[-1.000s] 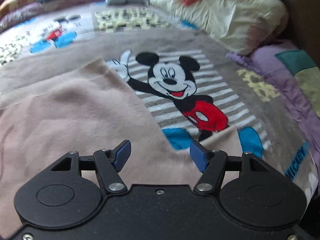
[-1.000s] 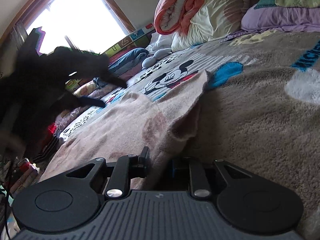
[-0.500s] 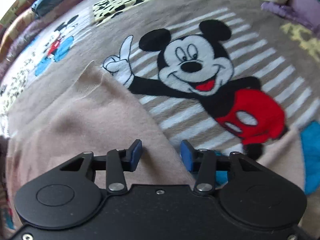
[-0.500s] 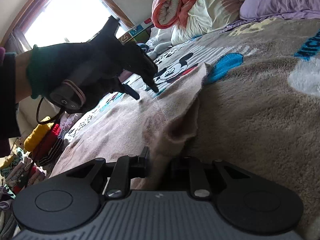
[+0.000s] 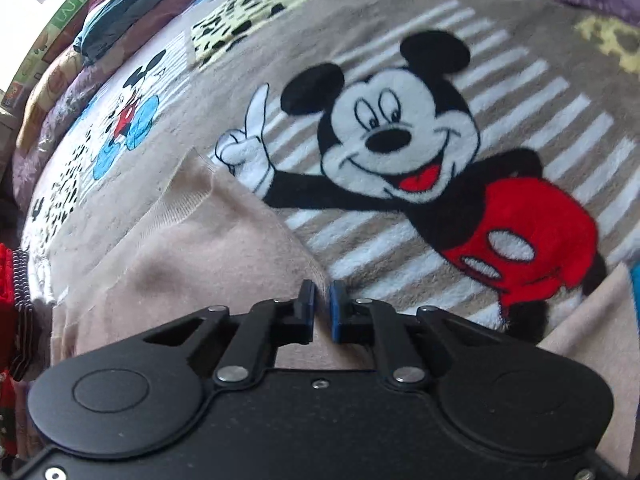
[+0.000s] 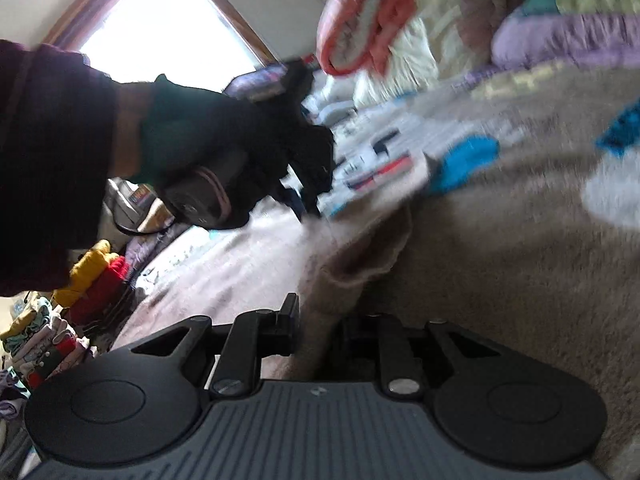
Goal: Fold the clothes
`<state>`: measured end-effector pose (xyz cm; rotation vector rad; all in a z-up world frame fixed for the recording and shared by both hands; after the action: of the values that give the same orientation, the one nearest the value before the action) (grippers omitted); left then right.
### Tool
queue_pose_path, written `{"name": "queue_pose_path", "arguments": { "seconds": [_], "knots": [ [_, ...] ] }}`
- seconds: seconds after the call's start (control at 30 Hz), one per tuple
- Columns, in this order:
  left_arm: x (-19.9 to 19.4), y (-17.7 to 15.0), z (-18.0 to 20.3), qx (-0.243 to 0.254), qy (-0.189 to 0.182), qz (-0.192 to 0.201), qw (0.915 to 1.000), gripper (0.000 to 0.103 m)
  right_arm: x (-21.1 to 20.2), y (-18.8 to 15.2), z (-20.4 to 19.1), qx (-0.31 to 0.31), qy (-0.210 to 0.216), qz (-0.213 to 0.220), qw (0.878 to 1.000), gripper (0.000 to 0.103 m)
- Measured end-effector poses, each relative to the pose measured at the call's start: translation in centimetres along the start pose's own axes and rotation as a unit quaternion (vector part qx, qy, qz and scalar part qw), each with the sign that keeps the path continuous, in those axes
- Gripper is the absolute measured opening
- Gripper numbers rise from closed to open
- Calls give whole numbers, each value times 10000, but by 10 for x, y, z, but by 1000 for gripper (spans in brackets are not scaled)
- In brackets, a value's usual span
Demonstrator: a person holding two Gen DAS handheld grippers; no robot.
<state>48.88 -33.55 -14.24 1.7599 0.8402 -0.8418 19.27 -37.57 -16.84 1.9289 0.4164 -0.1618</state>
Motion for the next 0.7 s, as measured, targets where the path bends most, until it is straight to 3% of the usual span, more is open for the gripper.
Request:
{"name": "queue_pose_path", "arguments": {
  "seconds": [0.13,0.33,0.7],
  "knots": [
    [-21,7,-27,-278,-480,177,9983,6,-11,12,-27,-683,57,359,9970,16],
    [-51,6,-83,-758,-1150,515,9891,6,-20,18,-79,-1804,296,661,9809,15],
    [-54,-26,-164,-1243,-1715,1017,9720,6,-10,-12,-169,-3138,942,450,9437,14]
  ]
}}
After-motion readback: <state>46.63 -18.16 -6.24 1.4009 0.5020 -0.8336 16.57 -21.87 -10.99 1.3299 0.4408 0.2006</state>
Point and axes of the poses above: each gripper's, at about its wrist camera, not at the fingertips, and x roughly the way its jaws point, z to its right, y to its top, the point moved 7 cm from there along x, roughly the way its jaws point, and after that the axes turned 13 degrees about -x, right-handed, at the moved point
